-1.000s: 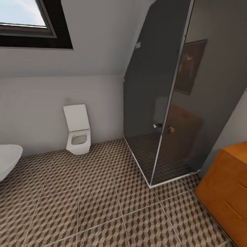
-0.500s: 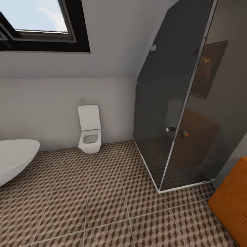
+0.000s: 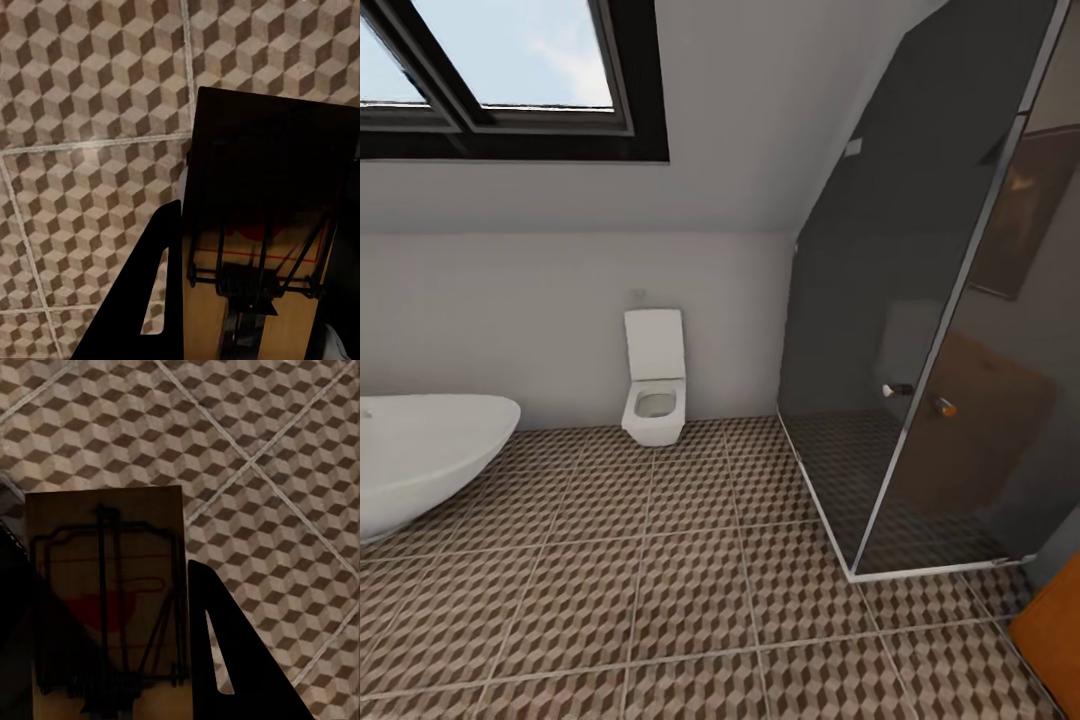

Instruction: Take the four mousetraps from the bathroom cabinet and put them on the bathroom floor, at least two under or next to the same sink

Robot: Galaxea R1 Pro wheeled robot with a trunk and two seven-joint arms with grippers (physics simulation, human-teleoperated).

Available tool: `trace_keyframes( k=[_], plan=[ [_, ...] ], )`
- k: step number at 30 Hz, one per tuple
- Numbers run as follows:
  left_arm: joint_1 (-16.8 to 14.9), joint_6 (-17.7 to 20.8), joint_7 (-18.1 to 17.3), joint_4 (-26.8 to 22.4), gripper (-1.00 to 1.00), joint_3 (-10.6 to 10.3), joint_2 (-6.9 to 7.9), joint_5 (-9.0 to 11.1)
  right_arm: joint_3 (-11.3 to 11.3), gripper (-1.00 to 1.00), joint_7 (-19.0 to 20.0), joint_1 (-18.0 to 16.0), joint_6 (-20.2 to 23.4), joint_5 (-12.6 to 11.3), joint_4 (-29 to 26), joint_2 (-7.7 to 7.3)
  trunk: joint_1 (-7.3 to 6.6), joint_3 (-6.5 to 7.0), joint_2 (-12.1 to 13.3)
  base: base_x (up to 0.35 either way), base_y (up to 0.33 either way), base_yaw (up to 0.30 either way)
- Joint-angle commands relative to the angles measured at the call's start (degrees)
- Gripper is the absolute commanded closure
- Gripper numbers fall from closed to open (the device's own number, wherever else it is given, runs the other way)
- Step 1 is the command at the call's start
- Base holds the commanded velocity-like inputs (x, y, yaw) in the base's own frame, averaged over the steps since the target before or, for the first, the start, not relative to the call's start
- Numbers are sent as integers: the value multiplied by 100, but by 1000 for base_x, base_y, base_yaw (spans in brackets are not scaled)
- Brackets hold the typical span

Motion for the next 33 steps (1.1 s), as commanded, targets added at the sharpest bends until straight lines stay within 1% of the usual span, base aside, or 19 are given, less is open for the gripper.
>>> trace_keyframes(
  k=[1, 13, 18, 23, 29, 33],
  plan=[
    [-12, 3, 62, -24, 100, -21, 4, 4, 45, 100, 22, -8, -31, -69, 14, -1, 4, -9, -13, 0, 0, 254],
    [-12, 3, 62, -27, 100, -21, 4, 4, 44, 100, 22, -8, -32, -69, 13, -1, 4, -3, -13, 0, 0, 273],
    [-12, 3, 68, -24, 100, -21, 4, 4, 45, 100, 16, -8, -14, -84, 13, -21, 4, -3, -13, 0, 0, 57],
    [-12, 3, 69, -32, 100, -21, 4, 4, 50, 100, -138, -8, -11, -61, 16, -17, 4, -3, -13, 0, 0, 5],
    [-12, 3, 67, -32, 100, -21, 4, 4, 52, 100, -177, -8, -42, -46, 25, 2, 4, -6, -13, 0, 0, 8],
    [-12, 3, 69, -32, 100, -21, 4, 4, 52, 100, -179, -8, -40, -37, 30, 6, 4, -19, -13, 0, 0, 158]
  ],
)
